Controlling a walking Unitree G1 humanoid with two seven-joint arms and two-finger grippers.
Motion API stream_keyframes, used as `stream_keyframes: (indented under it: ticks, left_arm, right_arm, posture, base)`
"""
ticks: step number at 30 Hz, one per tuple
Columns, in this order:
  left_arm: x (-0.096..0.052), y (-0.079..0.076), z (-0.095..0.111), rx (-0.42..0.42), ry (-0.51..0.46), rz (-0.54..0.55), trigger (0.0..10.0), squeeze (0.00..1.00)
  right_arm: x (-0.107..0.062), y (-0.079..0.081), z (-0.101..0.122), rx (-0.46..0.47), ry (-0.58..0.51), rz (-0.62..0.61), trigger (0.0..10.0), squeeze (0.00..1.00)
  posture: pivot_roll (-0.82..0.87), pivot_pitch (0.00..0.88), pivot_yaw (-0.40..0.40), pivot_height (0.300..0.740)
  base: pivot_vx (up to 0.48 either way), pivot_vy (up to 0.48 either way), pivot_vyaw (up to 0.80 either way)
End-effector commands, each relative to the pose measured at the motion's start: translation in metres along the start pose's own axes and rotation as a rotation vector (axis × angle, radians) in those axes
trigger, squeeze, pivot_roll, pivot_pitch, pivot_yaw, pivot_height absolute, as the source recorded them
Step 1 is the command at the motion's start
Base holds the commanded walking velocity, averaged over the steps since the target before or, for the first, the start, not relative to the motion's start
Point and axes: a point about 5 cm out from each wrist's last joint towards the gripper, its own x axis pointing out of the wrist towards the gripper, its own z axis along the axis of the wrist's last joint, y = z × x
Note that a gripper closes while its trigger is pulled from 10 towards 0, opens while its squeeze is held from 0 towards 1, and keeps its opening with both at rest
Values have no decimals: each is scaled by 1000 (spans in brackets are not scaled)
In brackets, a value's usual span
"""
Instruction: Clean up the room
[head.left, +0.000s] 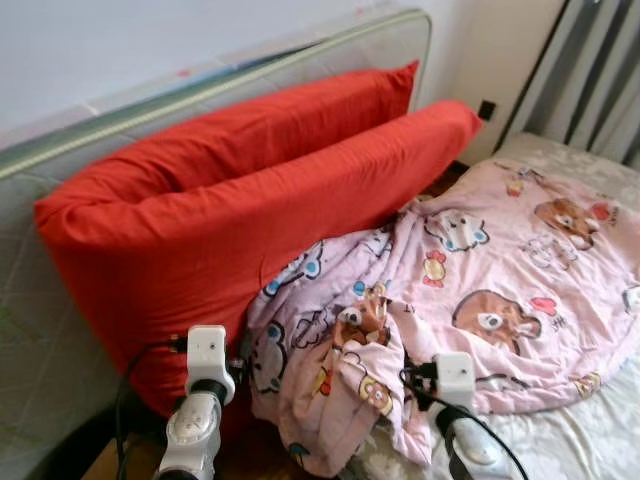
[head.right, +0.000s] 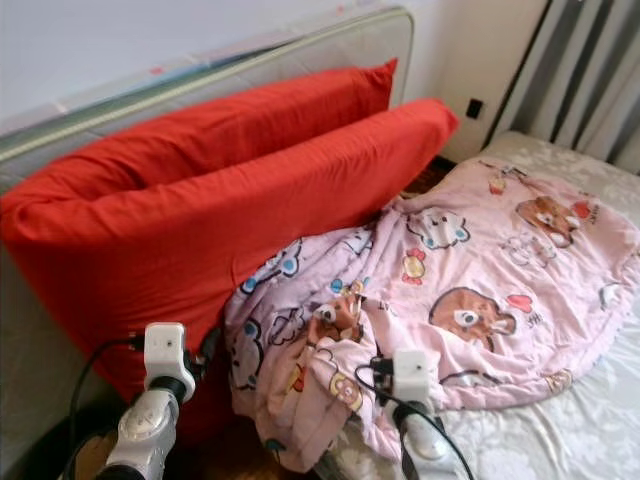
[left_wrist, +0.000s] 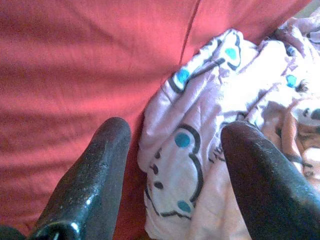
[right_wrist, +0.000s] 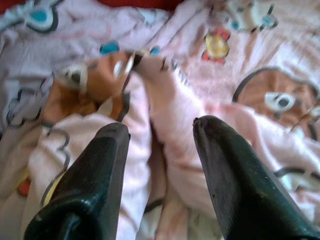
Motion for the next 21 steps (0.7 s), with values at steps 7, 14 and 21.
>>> stream_keyframes:
  ticks: [7,14,21]
  left_arm:
    - [-5,9,2,5,-32,15,10000,0]
    - [-2,2,5,1,-44,-14,10000,0]
    - [-2,2,7,6,-51,-15,10000,0]
  right_arm:
    - [-1,0,-4,0,27,-29,10000,0]
    - [-1,-1,-7,0,62,-51,10000,0]
    - [2,0,-2,-16,49,-62,10000,0]
  posture:
    - [-36,23,-25,740]
    - [-39,14,-22,740]
    - [-40,36,-18,720]
  base:
    - [0,0,0]
    - [0,0,0]
    - [0,0,0]
